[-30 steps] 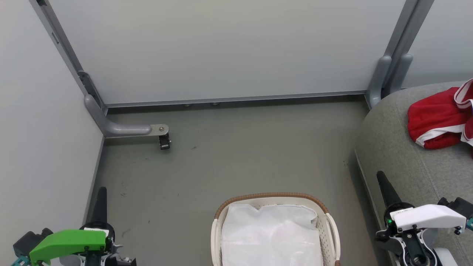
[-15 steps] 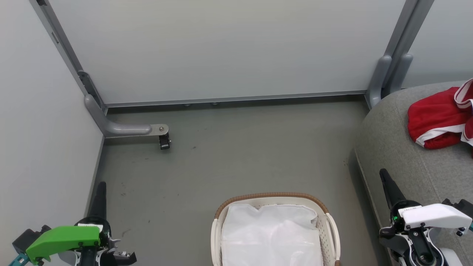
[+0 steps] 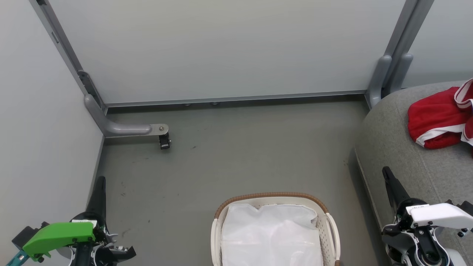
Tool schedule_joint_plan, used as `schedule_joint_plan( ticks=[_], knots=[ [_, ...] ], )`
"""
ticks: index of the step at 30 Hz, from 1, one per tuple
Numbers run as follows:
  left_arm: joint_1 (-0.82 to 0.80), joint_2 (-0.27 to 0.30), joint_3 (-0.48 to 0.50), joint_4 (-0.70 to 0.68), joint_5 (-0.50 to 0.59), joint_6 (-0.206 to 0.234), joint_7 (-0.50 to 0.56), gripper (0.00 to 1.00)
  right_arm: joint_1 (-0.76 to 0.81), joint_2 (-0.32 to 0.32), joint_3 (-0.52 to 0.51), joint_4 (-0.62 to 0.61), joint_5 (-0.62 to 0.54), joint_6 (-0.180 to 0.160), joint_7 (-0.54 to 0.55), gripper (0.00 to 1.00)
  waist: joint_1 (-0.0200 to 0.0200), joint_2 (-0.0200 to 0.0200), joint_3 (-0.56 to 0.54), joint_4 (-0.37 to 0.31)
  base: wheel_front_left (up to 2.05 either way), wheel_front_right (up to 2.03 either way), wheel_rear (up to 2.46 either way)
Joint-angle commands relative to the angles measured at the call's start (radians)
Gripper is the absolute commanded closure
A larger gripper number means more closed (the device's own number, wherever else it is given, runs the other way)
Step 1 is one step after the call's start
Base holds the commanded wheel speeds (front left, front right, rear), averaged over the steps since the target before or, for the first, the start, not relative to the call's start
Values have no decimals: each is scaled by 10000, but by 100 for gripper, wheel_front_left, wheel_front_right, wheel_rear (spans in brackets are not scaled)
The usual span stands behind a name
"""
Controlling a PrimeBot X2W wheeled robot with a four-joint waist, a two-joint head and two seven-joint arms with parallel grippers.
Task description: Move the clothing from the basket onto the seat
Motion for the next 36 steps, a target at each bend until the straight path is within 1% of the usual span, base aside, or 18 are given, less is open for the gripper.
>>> schedule_joint_plan(
  ticks=[1, 11, 36],
  knots=[
    [-202, 71, 49, -48, -187, -49, 64, 100, -66, -60, -55, -65, 215, -8, 63, 100, 0, 103, 1, 0, 0, 0, 0],
    [-287, 76, 100, -57, -778, -57, 235, 100, -56, -65, -156, -128, 882, -9, 249, 100, 0, 112, 6, 0, 0, 0, 0],
    [-268, 75, 94, -55, -767, -58, 247, 100, -44, -65, -151, -123, 879, -9, 242, 100, 0, 112, 6, 0, 0, 0, 0]
  ],
)
